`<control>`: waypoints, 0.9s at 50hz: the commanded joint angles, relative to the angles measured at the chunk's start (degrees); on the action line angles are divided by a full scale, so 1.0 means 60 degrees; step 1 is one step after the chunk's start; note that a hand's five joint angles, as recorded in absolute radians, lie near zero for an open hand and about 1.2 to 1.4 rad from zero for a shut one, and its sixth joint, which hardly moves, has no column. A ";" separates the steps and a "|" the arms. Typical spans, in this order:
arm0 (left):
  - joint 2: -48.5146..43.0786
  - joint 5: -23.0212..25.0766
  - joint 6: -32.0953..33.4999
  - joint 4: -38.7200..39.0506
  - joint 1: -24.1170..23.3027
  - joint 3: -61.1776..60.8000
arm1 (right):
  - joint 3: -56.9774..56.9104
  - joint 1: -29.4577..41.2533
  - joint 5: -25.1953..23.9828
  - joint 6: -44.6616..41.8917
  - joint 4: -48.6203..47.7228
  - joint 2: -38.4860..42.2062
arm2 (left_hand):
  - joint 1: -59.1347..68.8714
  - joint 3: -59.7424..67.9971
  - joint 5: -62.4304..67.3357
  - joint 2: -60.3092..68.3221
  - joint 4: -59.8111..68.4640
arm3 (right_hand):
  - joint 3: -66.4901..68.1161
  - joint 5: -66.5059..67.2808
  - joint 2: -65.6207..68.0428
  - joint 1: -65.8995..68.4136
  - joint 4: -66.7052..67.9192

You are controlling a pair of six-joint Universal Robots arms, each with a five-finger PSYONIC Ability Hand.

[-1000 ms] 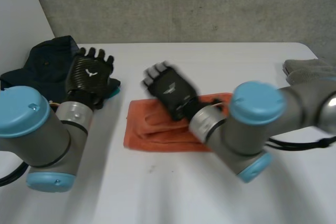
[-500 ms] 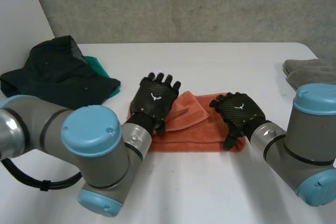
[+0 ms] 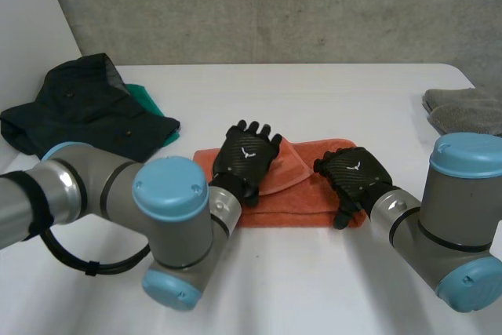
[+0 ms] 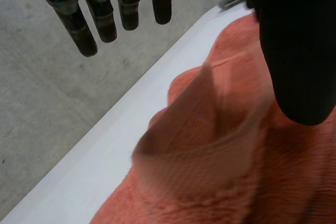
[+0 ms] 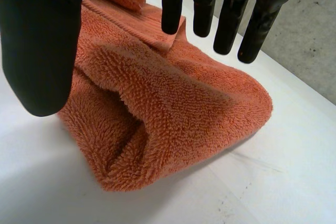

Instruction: Fold the laundry.

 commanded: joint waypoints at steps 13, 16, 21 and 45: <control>-0.0380 -0.2635 0.1128 -0.0502 0.1202 0.0247 | 0.0026 0.0046 0.0408 -0.1187 -0.0138 0.0088 | 0.0396 0.0201 0.0086 0.0255 0.0255 | 0.3988 0.4052 0.4065 0.4513 0.4014; 0.0030 -0.2518 0.1098 -0.0502 0.0939 -0.0265 | 0.0026 0.0046 0.0598 -0.1451 -0.0153 0.0205 | 0.0396 0.0201 0.0086 0.0255 0.0255 | 0.4156 0.4220 0.4233 0.4680 0.4181; 0.0280 -0.2518 0.1069 -0.0502 0.0821 -0.0750 | 0.0055 0.0017 0.0906 -0.1744 -0.0328 0.0278 | 0.0396 0.0201 0.0086 0.0255 0.0255 | 0.5136 0.5200 0.5213 0.5660 0.5161; 0.3019 -0.2488 0.0908 -0.0502 0.1099 -0.2493 | -0.1083 0.0435 0.0951 -0.6783 0.0009 -0.0469 | 0.0200 0.0005 -0.0110 0.0059 0.0059 | 1.0034 1.0098 1.0111 1.0558 1.0059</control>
